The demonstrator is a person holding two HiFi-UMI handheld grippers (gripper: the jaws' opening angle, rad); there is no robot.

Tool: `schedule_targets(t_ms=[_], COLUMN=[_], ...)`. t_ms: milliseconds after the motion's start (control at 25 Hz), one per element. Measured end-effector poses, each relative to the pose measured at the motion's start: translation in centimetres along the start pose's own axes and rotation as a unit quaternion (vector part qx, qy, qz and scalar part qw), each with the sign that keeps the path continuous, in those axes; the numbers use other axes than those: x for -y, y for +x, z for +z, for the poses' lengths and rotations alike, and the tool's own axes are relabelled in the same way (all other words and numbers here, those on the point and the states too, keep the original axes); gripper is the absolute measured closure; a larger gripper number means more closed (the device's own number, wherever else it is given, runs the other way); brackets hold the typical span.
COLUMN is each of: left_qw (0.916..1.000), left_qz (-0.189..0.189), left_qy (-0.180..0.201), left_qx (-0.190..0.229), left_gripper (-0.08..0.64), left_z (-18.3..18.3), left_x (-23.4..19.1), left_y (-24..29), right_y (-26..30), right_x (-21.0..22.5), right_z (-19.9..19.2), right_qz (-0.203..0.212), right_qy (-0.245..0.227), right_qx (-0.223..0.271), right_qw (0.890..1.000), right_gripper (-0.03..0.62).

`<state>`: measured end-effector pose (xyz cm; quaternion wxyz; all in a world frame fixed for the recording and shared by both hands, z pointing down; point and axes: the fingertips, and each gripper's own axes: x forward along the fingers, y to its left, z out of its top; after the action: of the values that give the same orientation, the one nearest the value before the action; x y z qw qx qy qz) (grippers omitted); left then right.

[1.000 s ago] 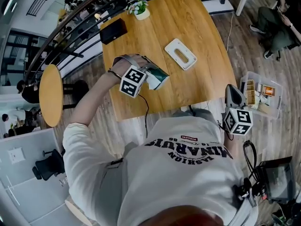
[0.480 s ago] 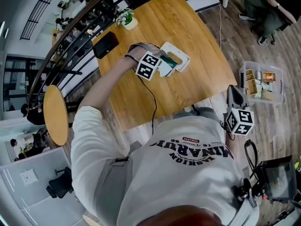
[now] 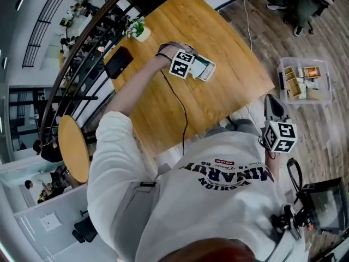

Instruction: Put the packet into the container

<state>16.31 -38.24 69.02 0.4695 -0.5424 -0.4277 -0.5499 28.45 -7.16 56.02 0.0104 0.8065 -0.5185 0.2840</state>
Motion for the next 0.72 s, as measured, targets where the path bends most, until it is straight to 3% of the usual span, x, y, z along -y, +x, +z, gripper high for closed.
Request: schedule_targets(t_ms=[360,720], left_qw=[0.9999,0.9996], left_qz=[0.004,0.012], left_qy=[-0.008,-0.016], left_qx=[-0.006,-0.019], left_gripper=[0.328,0.327], left_z=[-0.6,-1.8], left_x=[0.0,-0.6], left_y=[1.3,6.1], right_y=[-0.5,-1.0], right_x=[1.4,2.0], right_z=[-0.9,-2.2], right_qz=[-0.015,-0.024], right_qy=[0.006,0.006], right_qx=[-0.007,-0.021], right_qw=[1.0,0.999], right_gripper=[0.583,0.584])
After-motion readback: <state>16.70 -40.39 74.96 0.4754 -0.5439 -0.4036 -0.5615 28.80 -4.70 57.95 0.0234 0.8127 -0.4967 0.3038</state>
